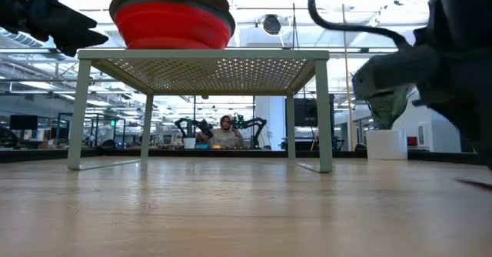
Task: Pick & Place Fruit
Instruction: Put the blue patterned bread knife on the shelf
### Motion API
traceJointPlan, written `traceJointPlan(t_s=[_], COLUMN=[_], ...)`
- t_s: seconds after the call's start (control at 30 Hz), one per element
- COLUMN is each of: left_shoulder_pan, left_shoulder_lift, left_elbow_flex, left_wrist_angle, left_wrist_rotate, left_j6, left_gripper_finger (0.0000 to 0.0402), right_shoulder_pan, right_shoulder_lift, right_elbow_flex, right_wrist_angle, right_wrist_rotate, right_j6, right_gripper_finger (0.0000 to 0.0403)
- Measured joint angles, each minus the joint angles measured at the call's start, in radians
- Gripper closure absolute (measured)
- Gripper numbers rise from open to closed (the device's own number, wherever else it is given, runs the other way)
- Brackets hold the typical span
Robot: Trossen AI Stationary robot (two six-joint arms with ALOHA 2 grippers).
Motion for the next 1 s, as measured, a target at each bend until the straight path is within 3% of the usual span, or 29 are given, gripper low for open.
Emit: traceJointPlan(t_s=[0.23, 0.47, 1.0], left_shoulder_pan=[0.000, 0.000, 0.000], left_shoulder_lift=[0.000, 0.000, 0.000], left_elbow_flex=[0.000, 0.000, 0.000], left_wrist_angle=[0.001, 0.002, 0.002], left_wrist_rotate=[0.000, 0.001, 0.001], left_j6=[-0.003, -0.004, -0.007], left_gripper_finger=[0.0151, 0.0151, 0.0151], right_shoulder_pan=[0.005, 0.005, 0.006], right_shoulder_lift=[0.005, 0.005, 0.005], right_elbow_flex=[-0.003, -0.003, -0.002], right_wrist_angle=[-0.103, -0.049, -0.025], right_wrist_rotate=[-0.004, -0.004, 0.000], right_j6=[-0.056, -0.148, -0.141], right_gripper_finger=[0.0230, 0.0230, 0.0230])
